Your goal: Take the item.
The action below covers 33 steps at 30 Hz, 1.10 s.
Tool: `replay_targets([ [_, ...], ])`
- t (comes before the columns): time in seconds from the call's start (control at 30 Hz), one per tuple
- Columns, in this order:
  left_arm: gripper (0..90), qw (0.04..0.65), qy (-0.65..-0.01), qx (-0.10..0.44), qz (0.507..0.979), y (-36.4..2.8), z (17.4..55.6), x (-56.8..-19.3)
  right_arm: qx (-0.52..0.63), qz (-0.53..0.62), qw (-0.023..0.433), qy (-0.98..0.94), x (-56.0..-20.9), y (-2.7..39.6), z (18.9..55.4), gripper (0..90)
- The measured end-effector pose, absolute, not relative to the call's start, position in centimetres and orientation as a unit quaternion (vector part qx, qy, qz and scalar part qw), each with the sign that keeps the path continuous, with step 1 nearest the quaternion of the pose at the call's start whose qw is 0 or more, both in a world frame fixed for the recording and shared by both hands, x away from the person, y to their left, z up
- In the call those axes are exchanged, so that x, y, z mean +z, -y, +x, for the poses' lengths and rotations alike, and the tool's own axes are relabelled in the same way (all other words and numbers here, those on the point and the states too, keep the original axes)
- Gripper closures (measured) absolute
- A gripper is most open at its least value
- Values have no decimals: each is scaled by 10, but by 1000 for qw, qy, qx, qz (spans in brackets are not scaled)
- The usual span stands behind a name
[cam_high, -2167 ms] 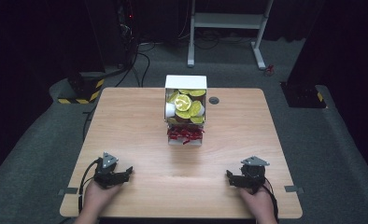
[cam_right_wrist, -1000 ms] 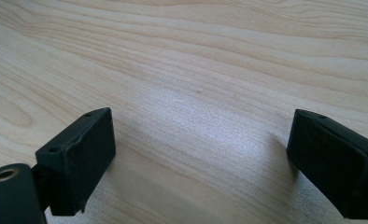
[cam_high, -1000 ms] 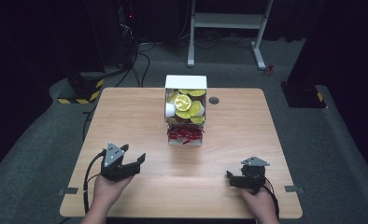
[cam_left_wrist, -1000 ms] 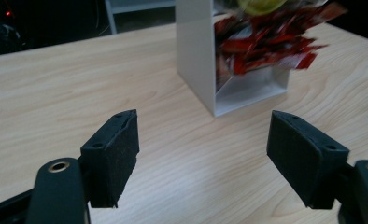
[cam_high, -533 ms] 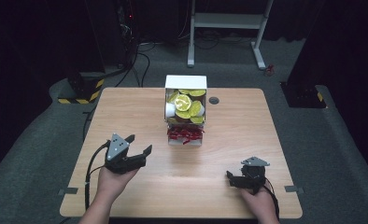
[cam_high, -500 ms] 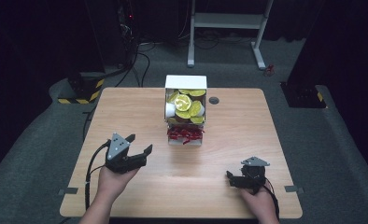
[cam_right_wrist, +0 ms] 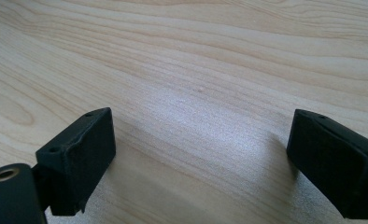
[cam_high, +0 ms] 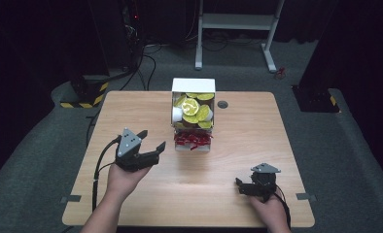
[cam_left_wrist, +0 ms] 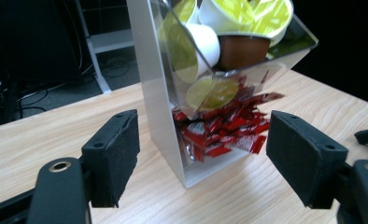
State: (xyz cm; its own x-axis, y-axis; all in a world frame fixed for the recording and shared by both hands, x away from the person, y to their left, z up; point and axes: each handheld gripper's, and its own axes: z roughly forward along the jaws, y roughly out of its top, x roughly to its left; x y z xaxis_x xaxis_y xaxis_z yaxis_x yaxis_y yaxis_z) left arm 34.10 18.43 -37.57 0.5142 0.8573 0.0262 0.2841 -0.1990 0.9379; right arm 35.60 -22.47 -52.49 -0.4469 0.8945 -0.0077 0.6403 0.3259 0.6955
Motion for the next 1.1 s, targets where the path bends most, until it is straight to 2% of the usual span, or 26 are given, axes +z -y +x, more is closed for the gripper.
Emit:
replay_targets([
  [1.1, 260, 504, -385, 296, 715, -163, 365, -343, 317, 483, 199, -791, -525, 224, 356, 83],
])
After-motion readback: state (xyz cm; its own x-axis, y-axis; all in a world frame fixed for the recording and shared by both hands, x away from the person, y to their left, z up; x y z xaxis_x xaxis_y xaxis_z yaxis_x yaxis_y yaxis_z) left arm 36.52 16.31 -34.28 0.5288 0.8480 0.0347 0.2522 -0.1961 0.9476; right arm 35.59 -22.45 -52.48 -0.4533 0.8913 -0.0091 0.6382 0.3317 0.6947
